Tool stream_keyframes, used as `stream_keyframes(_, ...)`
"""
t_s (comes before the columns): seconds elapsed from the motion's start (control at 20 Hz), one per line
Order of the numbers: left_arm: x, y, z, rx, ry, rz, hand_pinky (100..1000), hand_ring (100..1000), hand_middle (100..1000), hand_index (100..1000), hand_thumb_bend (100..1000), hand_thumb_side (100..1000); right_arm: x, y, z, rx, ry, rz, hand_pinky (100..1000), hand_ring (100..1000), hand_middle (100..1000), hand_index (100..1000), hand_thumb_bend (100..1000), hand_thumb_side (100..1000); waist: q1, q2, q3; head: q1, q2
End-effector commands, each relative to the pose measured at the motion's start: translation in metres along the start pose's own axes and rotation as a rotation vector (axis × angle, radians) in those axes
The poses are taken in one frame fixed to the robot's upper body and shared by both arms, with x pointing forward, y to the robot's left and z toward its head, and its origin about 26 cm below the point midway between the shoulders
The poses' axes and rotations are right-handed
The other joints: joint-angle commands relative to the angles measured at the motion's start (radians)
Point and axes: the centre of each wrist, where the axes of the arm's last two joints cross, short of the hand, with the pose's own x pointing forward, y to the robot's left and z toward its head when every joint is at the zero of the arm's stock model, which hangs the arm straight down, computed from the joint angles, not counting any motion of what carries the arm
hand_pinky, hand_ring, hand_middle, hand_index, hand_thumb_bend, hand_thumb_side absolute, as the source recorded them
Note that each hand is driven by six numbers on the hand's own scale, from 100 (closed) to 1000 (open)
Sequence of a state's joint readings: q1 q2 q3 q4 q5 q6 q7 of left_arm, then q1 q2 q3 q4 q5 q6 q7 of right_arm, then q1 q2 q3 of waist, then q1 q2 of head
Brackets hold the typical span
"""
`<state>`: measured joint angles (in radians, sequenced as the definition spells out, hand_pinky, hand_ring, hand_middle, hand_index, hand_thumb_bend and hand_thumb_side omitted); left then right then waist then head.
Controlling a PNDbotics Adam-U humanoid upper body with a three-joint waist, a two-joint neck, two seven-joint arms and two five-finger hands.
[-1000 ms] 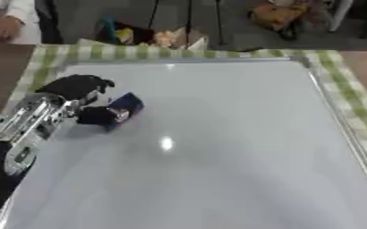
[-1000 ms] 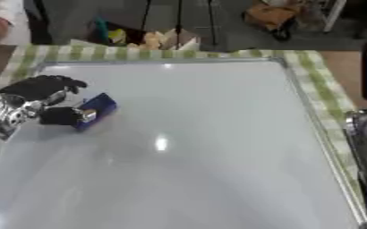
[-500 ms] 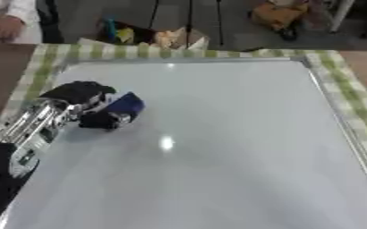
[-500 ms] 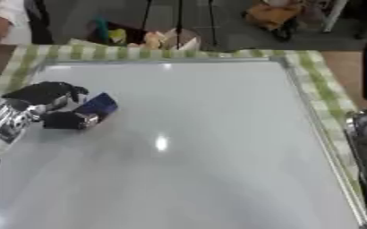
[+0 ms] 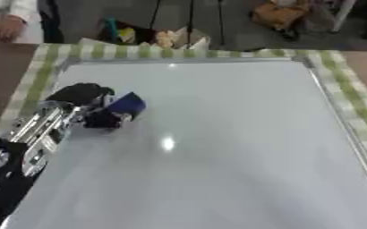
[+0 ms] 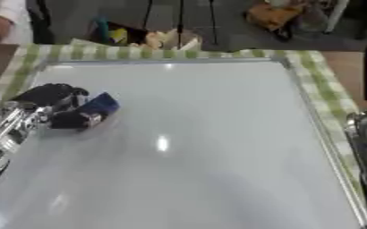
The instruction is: Wipe the whiteboard clean with a brush.
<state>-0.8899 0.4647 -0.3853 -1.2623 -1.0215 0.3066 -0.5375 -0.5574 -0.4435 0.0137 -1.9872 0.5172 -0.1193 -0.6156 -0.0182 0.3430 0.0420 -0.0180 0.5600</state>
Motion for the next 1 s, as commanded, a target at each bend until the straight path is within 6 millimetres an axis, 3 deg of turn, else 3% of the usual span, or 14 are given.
stream_keyframes(0.05,-0.006,-0.006,-0.005,-0.008,0.02,0.011,547,666,682,927,424,1000,0.003,-0.002,-0.006,-0.004,-0.021,-0.008,803,833,779,815,100,971,-0.002,-0.011,-0.002,0.005,-0.011)
stream_keyframes(0.7,-0.009,-0.019,-0.015,-0.044,0.04,0.014,554,667,689,905,419,989,0.003,-0.002,-0.005,-0.009,-0.017,-0.009,804,834,777,816,100,972,0.001,-0.005,-0.008,0.012,-0.015)
stream_keyframes(1.0,-0.01,-0.019,-0.016,-0.054,0.039,0.003,486,597,611,850,369,954,0.003,-0.002,-0.005,-0.013,-0.015,-0.007,804,834,776,816,100,970,0.002,-0.006,-0.005,0.012,-0.011)
